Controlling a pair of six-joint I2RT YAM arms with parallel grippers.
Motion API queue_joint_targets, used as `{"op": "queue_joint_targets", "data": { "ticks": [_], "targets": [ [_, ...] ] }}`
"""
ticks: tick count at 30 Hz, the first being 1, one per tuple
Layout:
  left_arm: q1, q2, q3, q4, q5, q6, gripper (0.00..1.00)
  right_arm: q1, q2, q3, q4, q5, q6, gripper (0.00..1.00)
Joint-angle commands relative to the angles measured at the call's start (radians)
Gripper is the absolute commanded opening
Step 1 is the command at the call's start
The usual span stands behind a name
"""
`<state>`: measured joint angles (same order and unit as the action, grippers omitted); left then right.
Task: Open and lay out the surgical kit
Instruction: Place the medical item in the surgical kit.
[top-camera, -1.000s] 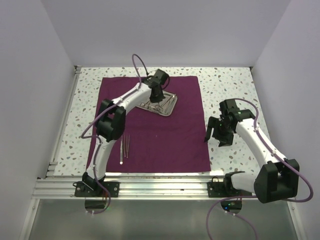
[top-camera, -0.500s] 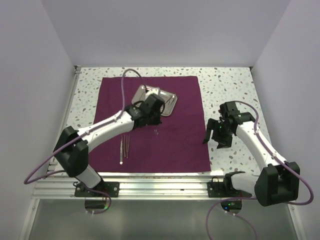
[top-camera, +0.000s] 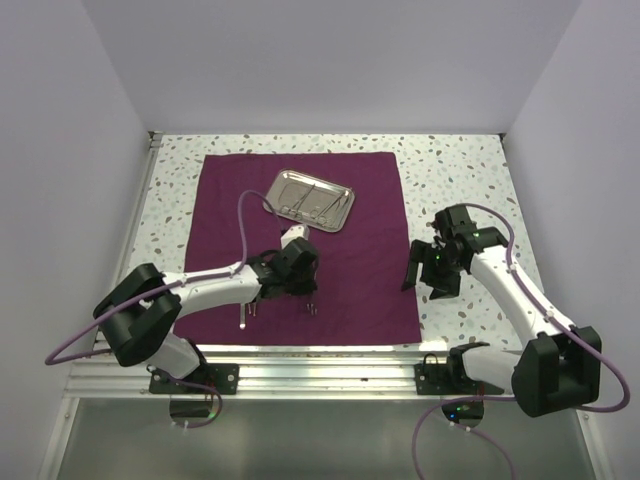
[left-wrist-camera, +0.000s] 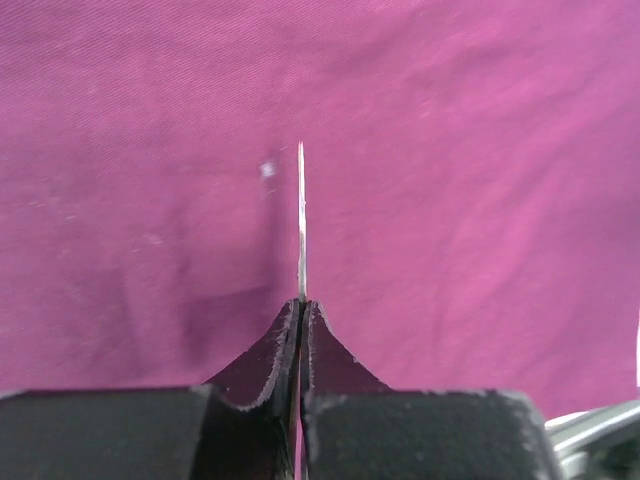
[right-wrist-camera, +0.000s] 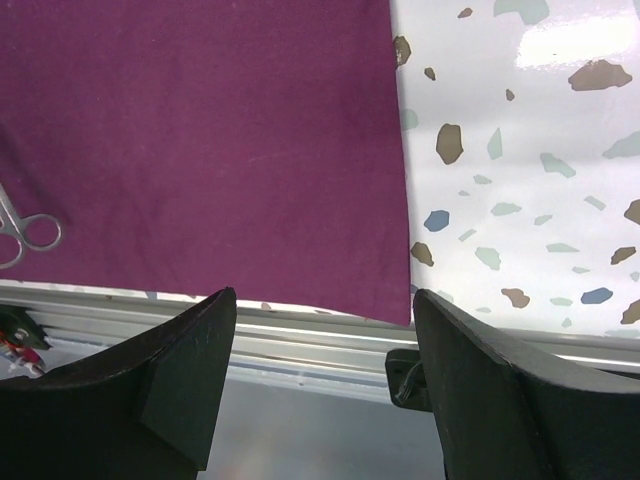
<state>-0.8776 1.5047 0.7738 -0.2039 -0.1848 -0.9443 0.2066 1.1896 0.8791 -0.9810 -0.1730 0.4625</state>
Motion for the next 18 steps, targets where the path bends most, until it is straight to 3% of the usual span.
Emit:
{"op": "queue_joint_targets", "data": {
  "ticks": [1, 5, 6, 11, 18],
  "targets": [
    [-0.004, -0.018, 0.005, 0.084, 0.011, -0.066, 0.05, 0.005, -0.027, -0.002, 0.002, -0.020, -0.021, 0.76],
    [-0.003, 0.017, 0.070, -0.029, 0.015, -0.074, 0.42, 0.005, -0.030, -0.009, 0.018, -0.020, -0.016, 0.76],
    [-0.006, 0.018, 0.085, -0.054, 0.005, -0.070, 0.46, 0.007, -0.030, -0.009, 0.019, -0.020, -0.016, 0.76],
    [-0.006, -0.004, 0.183, -0.167, -0.051, -0.025, 0.51, 0.007, -0.022, -0.009, 0.022, -0.022, -0.016, 0.76],
    [-0.003, 0.051, 0.409, -0.253, -0.206, 0.206, 0.51, 0.007, -0.035, -0.002, 0.012, -0.011, -0.012, 0.75]
  ]
}}
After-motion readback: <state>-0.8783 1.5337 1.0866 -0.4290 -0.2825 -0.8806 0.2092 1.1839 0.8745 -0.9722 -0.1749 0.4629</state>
